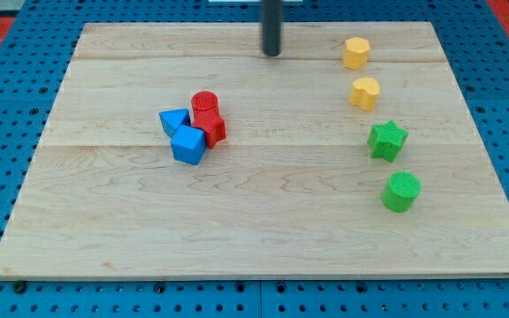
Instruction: Push the yellow hexagon left to the yellow heart
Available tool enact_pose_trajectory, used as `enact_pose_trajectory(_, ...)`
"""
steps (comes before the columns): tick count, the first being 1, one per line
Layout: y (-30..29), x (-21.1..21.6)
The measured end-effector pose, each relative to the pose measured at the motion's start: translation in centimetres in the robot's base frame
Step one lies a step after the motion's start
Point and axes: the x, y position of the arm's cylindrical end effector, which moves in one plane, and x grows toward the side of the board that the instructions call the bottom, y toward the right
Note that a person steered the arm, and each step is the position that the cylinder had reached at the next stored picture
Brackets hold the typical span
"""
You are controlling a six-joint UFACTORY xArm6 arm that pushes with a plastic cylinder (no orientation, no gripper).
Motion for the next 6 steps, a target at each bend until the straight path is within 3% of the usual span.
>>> enact_pose_trajectory(1,8.0,-2.9)
enact_pose_trajectory(2,14.2,-2.0)
enact_pose_trajectory(4,0.4,3.2)
enact_pose_trajectory(6,9.2,1.2)
